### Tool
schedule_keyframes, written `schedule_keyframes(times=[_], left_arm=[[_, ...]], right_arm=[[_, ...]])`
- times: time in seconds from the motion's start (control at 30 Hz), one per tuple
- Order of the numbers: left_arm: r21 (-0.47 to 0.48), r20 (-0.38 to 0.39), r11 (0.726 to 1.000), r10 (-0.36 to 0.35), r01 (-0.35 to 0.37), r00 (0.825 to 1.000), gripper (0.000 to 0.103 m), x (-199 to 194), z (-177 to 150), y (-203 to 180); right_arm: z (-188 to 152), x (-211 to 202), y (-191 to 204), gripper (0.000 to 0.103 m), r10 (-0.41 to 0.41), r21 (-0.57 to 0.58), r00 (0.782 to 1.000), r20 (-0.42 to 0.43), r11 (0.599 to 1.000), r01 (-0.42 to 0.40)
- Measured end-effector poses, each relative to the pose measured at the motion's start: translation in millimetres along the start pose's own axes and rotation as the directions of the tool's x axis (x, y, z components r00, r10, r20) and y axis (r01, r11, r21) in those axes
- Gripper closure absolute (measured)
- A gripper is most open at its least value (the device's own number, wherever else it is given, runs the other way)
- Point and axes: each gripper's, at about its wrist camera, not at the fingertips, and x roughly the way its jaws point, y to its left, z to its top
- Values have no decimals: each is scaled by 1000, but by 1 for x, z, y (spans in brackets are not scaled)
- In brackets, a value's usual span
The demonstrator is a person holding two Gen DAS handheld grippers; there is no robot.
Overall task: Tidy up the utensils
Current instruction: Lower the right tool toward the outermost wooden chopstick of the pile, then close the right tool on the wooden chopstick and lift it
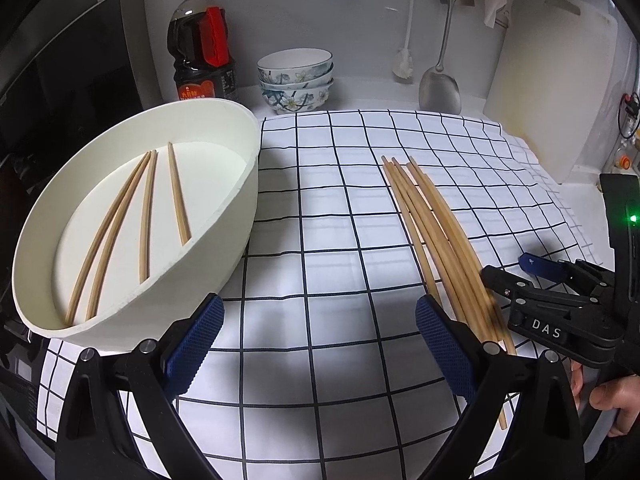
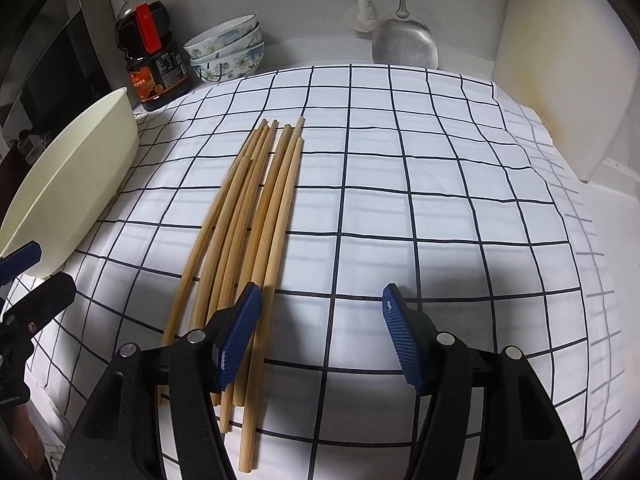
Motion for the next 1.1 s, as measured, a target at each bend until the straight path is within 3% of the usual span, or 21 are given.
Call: schedule_keyframes(times=[0.13,0.33,0.6,0.83,1.1], left_arm=[[14,-1,1000,4,-4,1000,8,1,0,-3],[23,-21,1000,0,0,1000,8,10,1,-11],[64,-45,997,34,-31,998,8,30,3,-35],[71,-96,996,66,-59,993,8,52,1,-41],[107,-92,989,114,-104,989,6,60,-1,-48]], right_arm=[[-3,1,7,41,-58,-72,998,-8,996,57],[-2,2,0,42,-93,-59,995,22,994,94],[1,1,-32,42,-81,17,997,14,997,81],[1,1,-33,42,-74,12,997,13,997,74],[1,2,-31,42,-75,9,997,18,997,75]])
